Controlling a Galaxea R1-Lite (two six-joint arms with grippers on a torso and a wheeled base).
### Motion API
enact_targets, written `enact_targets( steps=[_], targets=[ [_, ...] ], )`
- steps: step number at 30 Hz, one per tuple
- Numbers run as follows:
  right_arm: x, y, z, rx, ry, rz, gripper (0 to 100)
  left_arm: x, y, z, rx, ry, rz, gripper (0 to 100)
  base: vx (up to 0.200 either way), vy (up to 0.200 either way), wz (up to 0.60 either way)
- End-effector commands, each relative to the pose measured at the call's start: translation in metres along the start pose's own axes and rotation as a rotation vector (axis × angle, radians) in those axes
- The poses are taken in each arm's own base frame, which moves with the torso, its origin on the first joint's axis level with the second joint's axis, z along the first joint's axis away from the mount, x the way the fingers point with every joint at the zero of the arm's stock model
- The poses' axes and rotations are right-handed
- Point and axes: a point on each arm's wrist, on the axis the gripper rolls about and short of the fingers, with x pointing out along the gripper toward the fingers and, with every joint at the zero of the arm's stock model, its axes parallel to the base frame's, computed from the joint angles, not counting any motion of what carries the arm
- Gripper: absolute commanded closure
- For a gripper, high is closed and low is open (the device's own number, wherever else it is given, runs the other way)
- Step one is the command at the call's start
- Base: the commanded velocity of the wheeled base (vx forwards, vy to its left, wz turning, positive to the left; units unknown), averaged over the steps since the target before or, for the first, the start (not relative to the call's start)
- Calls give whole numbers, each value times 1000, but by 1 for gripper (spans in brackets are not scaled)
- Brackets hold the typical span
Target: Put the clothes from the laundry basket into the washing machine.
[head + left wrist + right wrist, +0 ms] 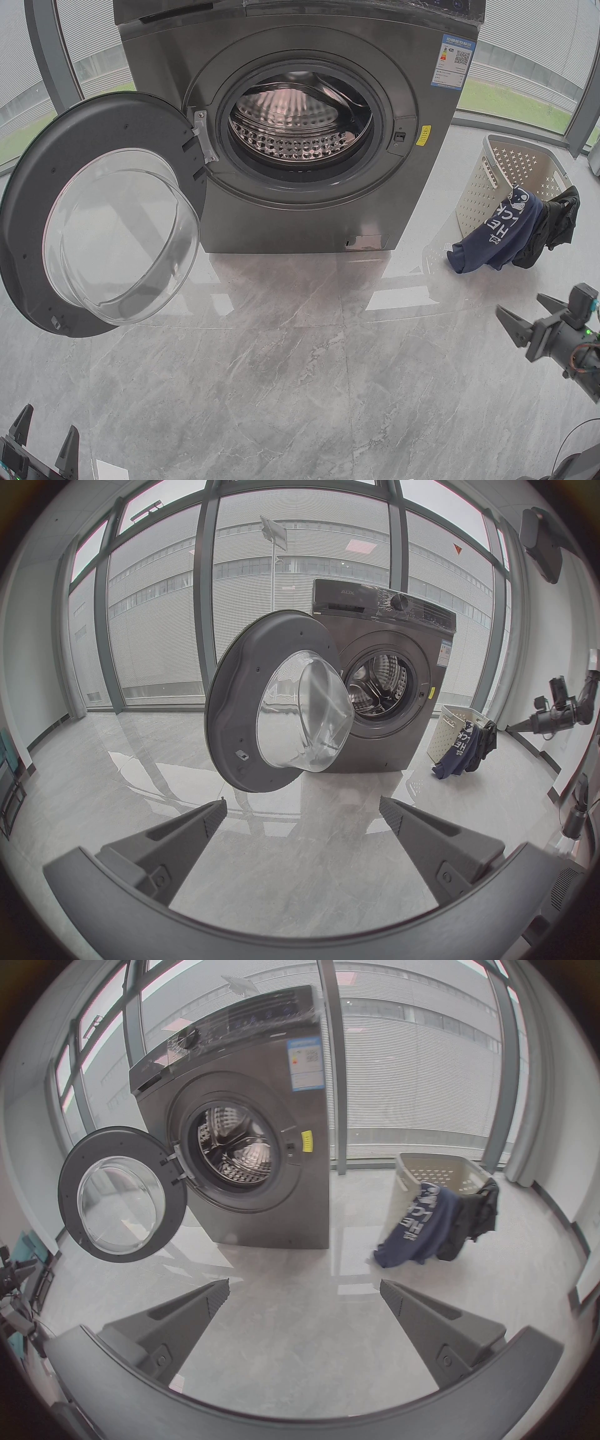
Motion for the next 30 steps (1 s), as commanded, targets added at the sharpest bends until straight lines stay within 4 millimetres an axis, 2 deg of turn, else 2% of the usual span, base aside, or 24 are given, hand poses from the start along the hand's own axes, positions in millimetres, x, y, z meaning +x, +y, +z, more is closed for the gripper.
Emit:
enact_targets(
  steps=[1,6,15,24,26,30],
  targets=[
    [-137,-37,-80,-28,-116,-212,0,0,0,-4,0,6,1,0,0,0,0],
    [-149,-38,-100,-23,-130,-233,0,0,0,-4,1,6,1,0,0,0,0],
    [-156,-34,-103,-1,-202,-363,0,0,0,-4,0,6,1,0,0,0,0],
    [-156,-32,-105,-2,-212,-231,0,0,0,-4,0,4,1,0,0,0,0],
    [-157,-30,-104,-13,-194,-143,0,0,0,-4,-2,6,1,0,0,0,0],
    [-155,-31,-111,-7,-164,-188,0,0,0,-4,-2,6,2,0,0,0,0]
  ],
)
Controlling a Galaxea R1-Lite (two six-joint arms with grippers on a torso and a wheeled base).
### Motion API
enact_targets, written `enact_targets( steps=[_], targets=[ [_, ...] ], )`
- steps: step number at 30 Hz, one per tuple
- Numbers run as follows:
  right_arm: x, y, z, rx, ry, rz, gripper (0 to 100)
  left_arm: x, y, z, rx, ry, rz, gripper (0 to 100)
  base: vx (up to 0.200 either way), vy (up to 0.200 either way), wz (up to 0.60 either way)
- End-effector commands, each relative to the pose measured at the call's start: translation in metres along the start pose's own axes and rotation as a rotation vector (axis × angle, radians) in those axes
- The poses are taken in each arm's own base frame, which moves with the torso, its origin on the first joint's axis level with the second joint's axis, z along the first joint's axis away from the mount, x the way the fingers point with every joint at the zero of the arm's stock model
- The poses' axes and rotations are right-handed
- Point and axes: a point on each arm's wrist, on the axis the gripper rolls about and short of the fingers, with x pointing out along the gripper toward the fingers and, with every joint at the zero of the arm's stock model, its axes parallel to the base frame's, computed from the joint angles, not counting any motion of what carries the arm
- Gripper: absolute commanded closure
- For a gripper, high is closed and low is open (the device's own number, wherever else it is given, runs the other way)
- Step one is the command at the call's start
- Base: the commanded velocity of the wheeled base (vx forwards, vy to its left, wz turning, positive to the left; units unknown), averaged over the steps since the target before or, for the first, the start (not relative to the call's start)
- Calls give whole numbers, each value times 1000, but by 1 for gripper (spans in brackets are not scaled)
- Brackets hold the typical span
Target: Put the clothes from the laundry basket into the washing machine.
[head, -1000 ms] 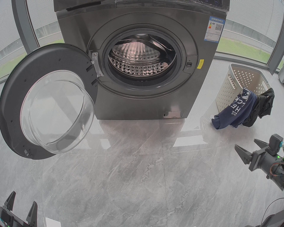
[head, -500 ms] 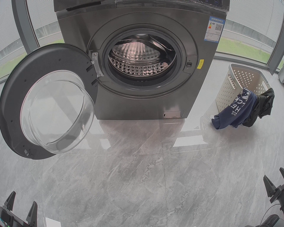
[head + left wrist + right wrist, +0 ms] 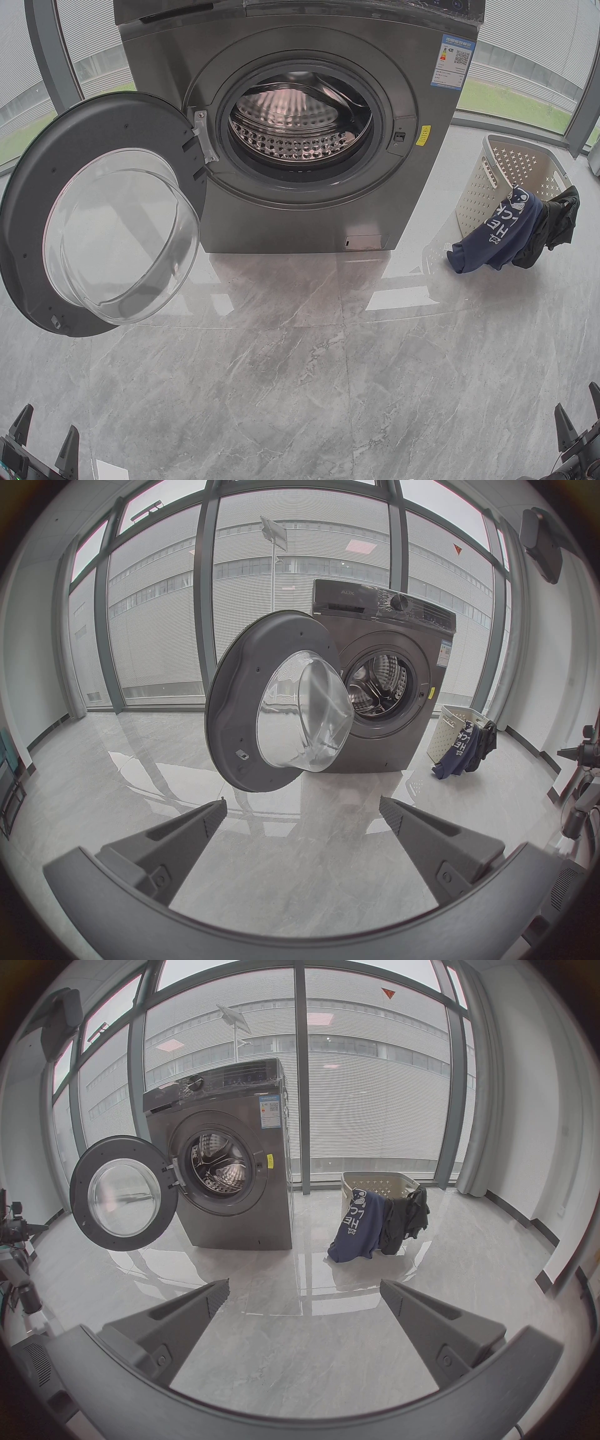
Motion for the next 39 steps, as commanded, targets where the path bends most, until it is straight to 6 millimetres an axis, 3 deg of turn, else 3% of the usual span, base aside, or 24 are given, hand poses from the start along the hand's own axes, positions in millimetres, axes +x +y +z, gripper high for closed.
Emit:
enact_targets(
  steps=[1,11,39],
  targets=[
    [-1,-1,-7,-1,-3,-41,0,0,0,-4,-1,6,2,0,0,0,0],
    [-1,-1,-7,-8,-6,-34,0,0,0,-4,0,6,2,0,0,0,0],
    [-1,-1,-7,-11,-6,-34,0,0,0,-4,0,4,-1,0,0,-200,0]
  ],
)
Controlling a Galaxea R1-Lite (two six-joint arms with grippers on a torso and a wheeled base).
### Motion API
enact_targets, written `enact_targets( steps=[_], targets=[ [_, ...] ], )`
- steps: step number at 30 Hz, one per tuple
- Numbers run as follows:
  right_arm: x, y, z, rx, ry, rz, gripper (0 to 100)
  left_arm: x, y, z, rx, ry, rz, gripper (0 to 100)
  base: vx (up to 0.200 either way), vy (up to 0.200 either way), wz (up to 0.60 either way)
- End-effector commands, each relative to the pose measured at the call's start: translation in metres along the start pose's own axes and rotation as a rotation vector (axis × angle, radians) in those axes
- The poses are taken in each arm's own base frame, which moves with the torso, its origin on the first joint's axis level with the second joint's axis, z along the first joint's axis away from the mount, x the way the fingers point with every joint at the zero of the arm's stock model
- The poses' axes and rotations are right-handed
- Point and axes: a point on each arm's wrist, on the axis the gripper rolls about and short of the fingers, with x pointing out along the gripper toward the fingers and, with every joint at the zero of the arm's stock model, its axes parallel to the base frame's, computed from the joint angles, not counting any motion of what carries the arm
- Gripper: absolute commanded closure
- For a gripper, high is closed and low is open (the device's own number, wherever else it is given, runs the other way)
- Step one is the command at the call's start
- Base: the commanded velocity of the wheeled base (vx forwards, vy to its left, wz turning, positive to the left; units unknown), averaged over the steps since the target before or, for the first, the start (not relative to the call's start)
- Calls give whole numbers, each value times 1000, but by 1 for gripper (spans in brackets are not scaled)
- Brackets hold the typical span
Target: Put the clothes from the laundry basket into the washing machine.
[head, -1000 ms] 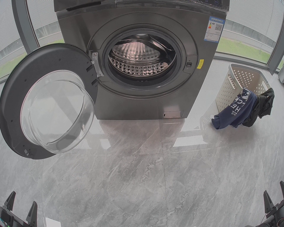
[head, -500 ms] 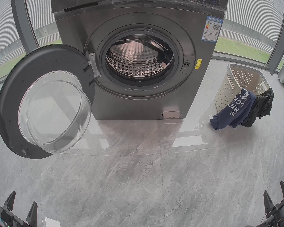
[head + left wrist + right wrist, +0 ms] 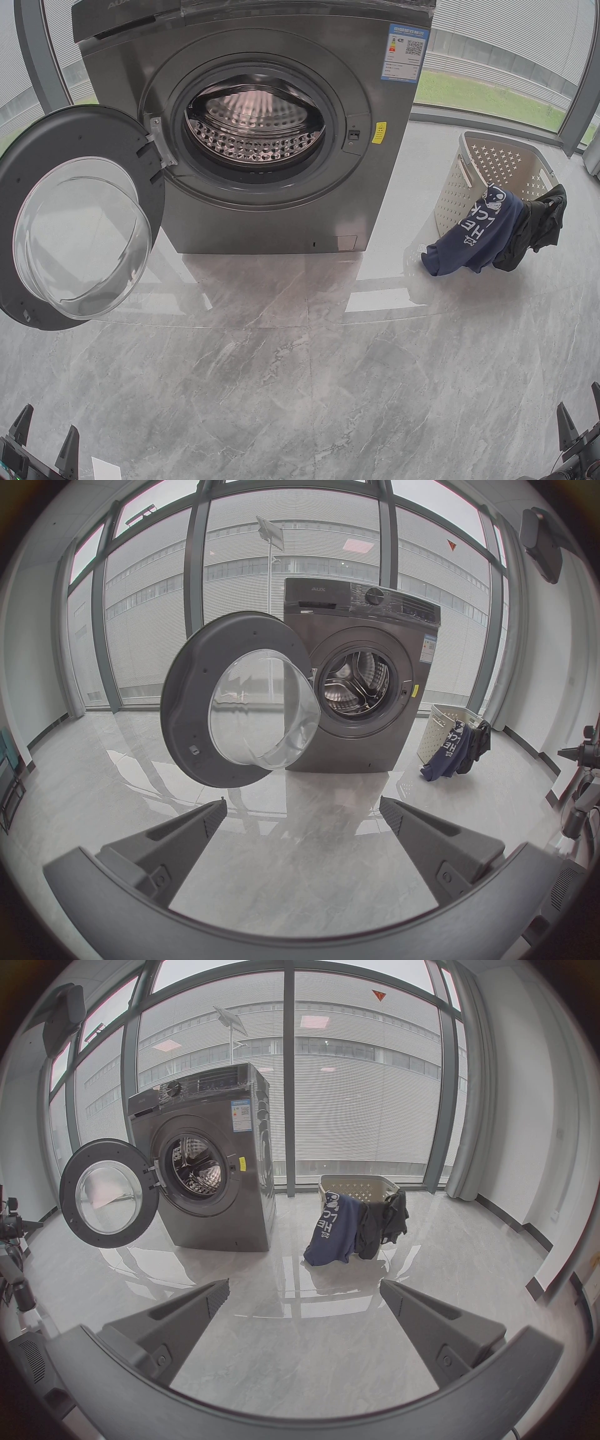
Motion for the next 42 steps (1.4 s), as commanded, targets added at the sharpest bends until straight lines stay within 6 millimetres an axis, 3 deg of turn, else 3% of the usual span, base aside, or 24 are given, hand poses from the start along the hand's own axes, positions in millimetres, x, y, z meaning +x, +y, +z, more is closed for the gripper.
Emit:
enact_targets(
  steps=[1,5,13,20,26,42],
  targets=[
    [0,0,-5,0,6,0,0,0,0,-4,0,4,0,0,0,-200,0],
    [0,0,-5,0,6,0,0,0,0,-4,0,6,-1,0,0,-200,0],
    [0,0,-5,0,6,0,0,0,0,-4,1,6,-1,0,0,0,0],
    [0,0,-5,0,6,0,0,0,0,-4,0,6,2,0,200,0,0],
    [0,0,-5,0,6,0,0,0,0,-4,-2,6,-1,0,0,0,0],
    [0,0,-5,0,6,0,0,0,0,-4,-2,6,2,0,0,-200,0]
  ],
)
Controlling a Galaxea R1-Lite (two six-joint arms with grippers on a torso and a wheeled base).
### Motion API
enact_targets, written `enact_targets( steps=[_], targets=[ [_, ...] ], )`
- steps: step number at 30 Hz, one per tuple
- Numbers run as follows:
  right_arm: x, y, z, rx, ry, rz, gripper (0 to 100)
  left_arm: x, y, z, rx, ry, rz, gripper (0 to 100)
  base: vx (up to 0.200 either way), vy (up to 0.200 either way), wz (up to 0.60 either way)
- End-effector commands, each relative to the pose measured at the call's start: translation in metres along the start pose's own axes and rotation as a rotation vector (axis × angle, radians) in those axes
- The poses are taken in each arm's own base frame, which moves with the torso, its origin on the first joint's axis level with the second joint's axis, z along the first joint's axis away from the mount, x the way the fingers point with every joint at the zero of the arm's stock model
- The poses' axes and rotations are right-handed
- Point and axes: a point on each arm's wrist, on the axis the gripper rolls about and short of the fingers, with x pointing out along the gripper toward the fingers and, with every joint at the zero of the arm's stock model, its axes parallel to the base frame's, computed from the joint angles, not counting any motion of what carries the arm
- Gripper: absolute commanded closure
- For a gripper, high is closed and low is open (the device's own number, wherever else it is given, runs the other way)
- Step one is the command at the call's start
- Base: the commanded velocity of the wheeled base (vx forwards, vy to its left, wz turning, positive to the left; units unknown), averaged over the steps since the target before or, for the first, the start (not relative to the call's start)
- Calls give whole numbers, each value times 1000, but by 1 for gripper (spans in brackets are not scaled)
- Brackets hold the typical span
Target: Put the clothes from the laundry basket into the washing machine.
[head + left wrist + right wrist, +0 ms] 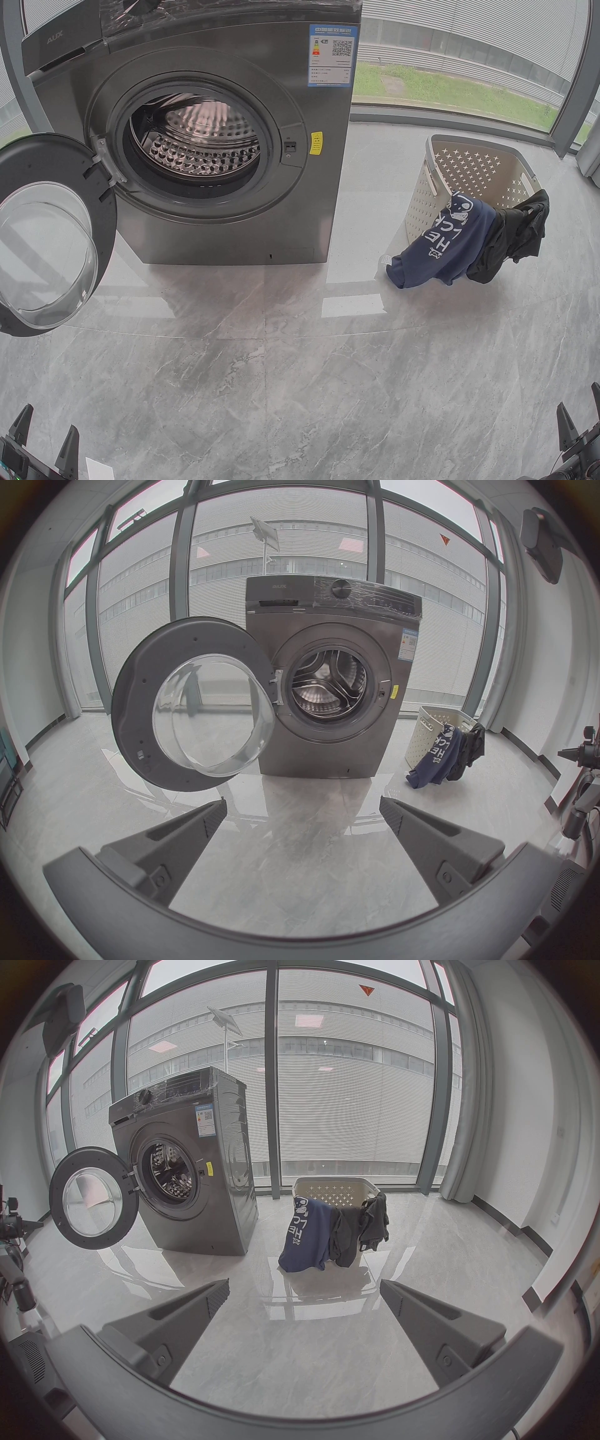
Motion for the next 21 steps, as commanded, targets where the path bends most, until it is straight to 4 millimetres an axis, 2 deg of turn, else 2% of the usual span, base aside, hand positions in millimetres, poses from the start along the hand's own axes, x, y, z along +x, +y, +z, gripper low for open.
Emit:
enact_targets(
  steps=[1,13,21],
  targets=[
    [0,0,-5,0,4,0,0,0,0,-4,0,6,1,0,0,-200,0],
    [0,0,-5,0,4,0,0,0,0,-4,0,6,1,0,0,-200,0],
    [0,0,-5,0,4,0,0,0,0,-4,-1,4,0,0,0,0,0]
  ],
)
